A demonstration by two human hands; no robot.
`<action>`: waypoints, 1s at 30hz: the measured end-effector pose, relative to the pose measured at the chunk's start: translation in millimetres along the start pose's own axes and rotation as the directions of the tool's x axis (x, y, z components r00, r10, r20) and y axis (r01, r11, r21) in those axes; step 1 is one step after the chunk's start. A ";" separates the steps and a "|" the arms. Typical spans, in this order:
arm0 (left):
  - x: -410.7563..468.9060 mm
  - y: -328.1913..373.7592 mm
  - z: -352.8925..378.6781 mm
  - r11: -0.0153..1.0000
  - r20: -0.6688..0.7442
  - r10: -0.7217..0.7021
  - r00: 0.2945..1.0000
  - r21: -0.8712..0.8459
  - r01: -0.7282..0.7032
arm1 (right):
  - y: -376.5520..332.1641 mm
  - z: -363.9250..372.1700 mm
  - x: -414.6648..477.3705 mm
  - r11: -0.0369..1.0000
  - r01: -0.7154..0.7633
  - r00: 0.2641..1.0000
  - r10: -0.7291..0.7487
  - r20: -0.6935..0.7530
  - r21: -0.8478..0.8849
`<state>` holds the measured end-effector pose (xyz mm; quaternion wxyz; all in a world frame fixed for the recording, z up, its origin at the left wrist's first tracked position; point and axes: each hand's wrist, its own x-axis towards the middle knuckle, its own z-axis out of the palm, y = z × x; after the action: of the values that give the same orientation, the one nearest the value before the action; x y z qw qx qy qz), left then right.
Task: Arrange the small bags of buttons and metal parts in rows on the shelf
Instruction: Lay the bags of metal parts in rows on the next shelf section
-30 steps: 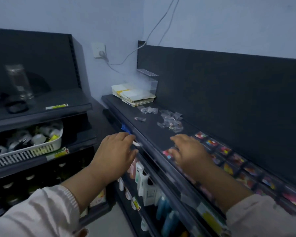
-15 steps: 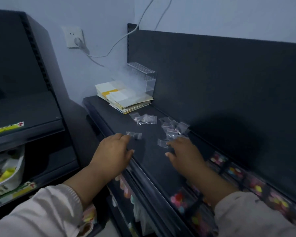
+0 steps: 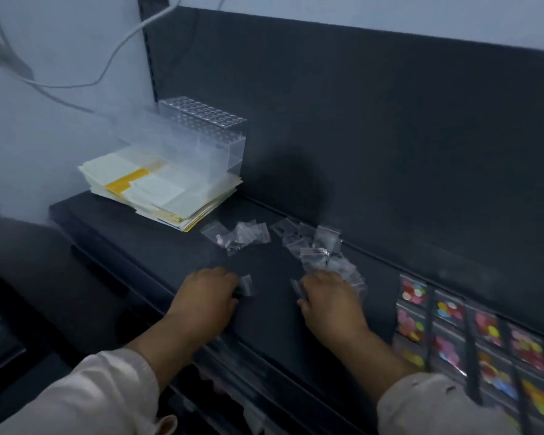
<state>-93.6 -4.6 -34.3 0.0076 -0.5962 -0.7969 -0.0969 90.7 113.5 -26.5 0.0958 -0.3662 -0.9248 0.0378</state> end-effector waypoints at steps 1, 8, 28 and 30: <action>1.9 -3.8 3.4 1.000 0.014 0.019 1.000 0.016 -0.019 | -1.8 3.0 -0.3 1.000 -0.022 1.000 0.022 0.000 0.002; 14.4 -16.1 10.8 0.968 -0.115 0.030 0.993 -0.245 -0.058 | -9.5 9.9 2.6 0.981 -0.126 0.986 0.139 -0.088 0.148; -15.8 175.7 -35.5 0.069 0.573 0.213 0.791 -0.817 0.573 | 27.0 -88.0 -143.1 -0.387 -0.290 0.674 0.567 0.474 0.875; -31.7 209.2 -34.5 0.130 0.550 0.222 0.805 -0.835 0.535 | 41.6 -96.3 -177.1 -0.403 -0.256 0.679 0.572 0.461 0.878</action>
<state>111.2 16.2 25.9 -0.6252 -0.3565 -0.5586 -0.4123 264.6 22.5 35.5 0.4071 -0.4862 -0.3158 0.7058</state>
